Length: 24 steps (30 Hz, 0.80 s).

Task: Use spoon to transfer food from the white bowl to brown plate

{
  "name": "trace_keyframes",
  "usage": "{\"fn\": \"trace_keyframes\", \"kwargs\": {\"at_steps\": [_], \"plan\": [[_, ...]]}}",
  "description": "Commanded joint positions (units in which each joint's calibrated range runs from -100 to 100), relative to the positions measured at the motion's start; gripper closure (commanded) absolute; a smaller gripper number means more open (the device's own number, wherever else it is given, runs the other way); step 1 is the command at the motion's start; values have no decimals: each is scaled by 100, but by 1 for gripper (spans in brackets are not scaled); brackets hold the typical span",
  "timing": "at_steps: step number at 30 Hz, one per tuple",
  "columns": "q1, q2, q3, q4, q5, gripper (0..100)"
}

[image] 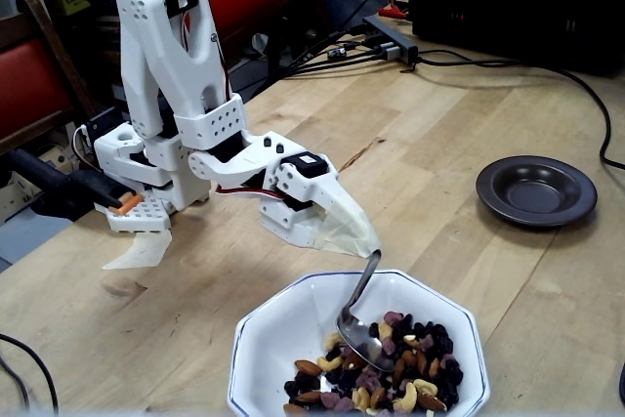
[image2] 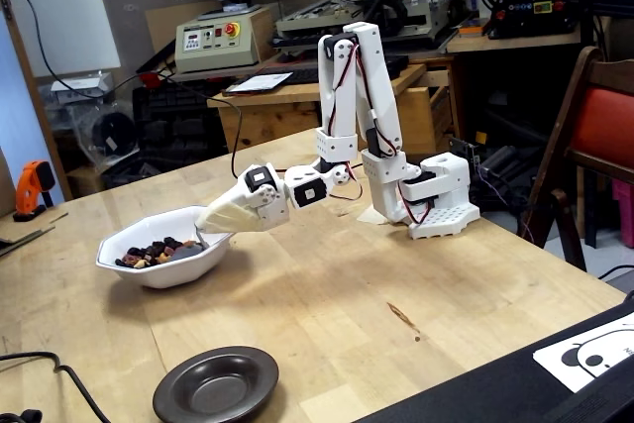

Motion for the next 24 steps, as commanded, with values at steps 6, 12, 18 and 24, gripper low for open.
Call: {"fn": "trace_keyframes", "kwargs": {"at_steps": [6,12,18,24], "plan": [[-123,-308,-116,-92,-195,97],[-131,-915,-107,-92,-415,97],[-94,-1061,-107,-92,-698,97],[-86,-1069,-107,-92,-864,97]]}}
